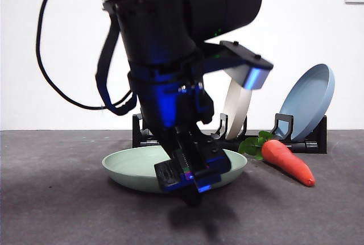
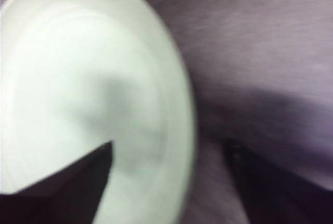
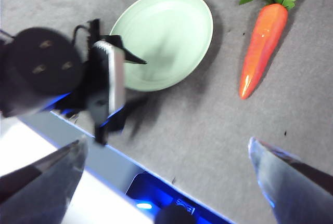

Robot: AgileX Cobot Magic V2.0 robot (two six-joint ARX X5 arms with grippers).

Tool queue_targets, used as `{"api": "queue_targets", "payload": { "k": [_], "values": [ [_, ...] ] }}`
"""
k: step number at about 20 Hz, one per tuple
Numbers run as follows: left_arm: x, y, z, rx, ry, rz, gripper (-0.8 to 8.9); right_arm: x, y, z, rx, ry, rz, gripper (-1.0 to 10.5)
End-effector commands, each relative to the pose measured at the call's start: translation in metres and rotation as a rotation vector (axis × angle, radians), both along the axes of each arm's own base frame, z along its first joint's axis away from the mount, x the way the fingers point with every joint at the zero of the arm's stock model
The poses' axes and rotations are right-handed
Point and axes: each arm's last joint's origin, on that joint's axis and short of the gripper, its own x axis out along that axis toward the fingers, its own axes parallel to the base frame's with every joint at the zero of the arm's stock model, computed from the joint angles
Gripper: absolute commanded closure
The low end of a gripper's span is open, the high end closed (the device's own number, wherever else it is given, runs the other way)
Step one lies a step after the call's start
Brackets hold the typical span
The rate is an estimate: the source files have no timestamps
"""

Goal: Take the green plate from the plate rack,put the plate on the table,take the carrot from the table,put the carrot in the plate

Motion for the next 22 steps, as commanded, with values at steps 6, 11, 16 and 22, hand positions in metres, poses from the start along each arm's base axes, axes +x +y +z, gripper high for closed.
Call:
{"api": "queue_targets", "payload": {
  "k": [6,11,16,22],
  "values": [
    [-0.027,0.04,0.12,-0.527,-0.018,0.182,4.37,0.072,0.007,-0.018,0.028,0.025,-0.056,3.5],
    [-0.061,0.096,0.193,-0.887,-0.04,0.186,4.37,0.129,0.02,-0.059,-0.106,0.065,-0.127,3.5],
    [-0.086,0.136,0.223,-1.063,-0.04,0.154,4.37,0.166,0.048,-0.1,-0.207,0.053,-0.125,3.5],
    [-0.092,0.147,0.221,-1.055,0.02,0.181,4.37,0.192,0.068,-0.142,-0.325,0.016,-0.168,3.5]
  ]
}}
